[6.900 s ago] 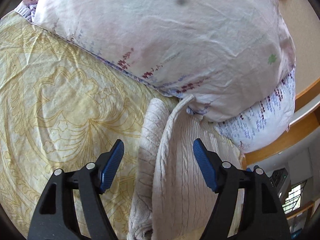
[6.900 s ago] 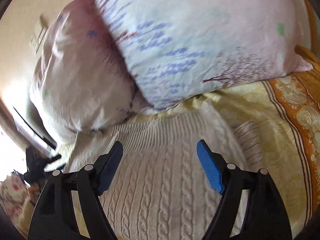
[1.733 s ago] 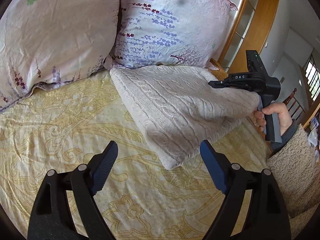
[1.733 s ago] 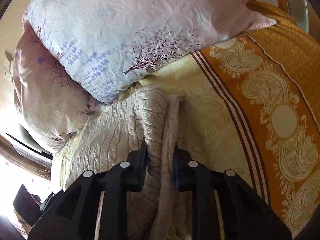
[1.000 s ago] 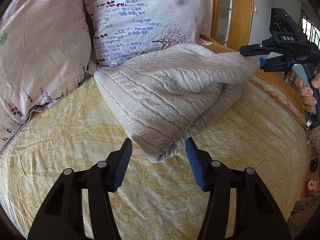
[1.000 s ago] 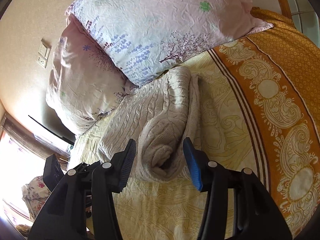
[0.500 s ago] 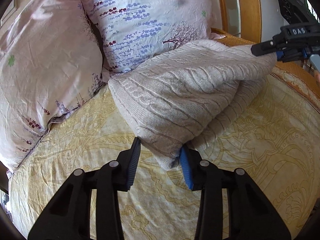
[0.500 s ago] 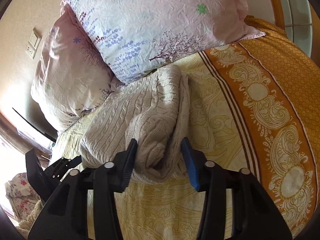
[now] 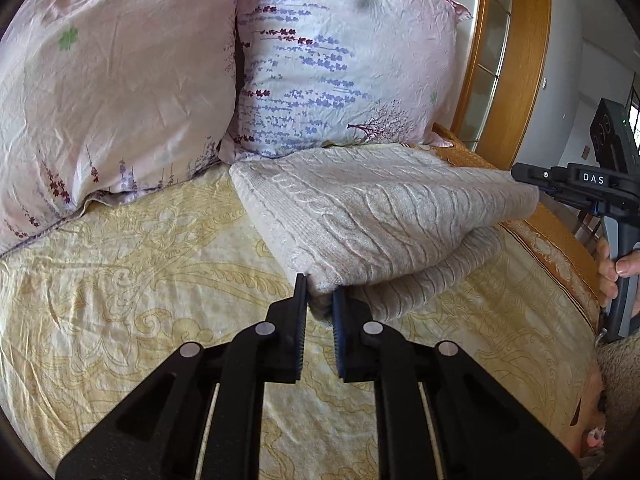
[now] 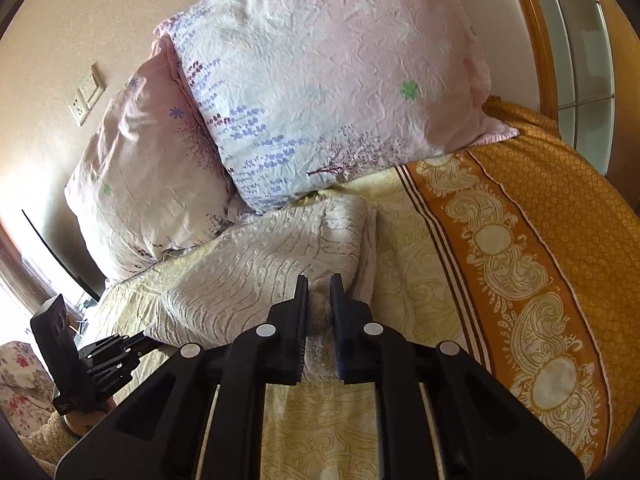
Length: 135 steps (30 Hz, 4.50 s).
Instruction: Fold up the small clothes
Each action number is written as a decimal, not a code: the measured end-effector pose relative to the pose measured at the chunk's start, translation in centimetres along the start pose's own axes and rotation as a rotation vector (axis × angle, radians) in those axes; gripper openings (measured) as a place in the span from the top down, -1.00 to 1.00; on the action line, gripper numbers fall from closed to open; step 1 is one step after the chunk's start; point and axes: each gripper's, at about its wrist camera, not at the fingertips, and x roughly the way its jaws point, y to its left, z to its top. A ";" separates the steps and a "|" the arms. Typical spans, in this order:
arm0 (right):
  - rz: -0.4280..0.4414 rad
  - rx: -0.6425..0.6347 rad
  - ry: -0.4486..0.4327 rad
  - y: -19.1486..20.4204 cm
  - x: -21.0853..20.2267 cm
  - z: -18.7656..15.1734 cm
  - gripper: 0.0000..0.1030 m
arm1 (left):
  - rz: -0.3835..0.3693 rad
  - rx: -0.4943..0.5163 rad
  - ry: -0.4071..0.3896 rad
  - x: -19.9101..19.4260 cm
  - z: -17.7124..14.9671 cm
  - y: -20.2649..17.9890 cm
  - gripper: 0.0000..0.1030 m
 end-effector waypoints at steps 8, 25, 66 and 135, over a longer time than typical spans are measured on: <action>-0.081 0.035 0.137 -1.4 2.5 -2.3 0.78 | 0.009 -0.013 0.063 0.7 -0.7 0.5 0.78; 0.041 0.149 0.198 -4.4 11.1 5.3 -0.02 | 0.027 0.028 0.073 1.4 -1.1 -0.4 0.52; -0.102 -0.196 0.219 1.5 10.3 0.8 0.00 | -0.199 -0.370 0.068 4.0 4.8 4.6 -0.57; 0.300 0.121 0.319 9.6 18.3 0.8 0.69 | -0.045 -0.249 -0.103 -5.0 2.7 9.9 -0.23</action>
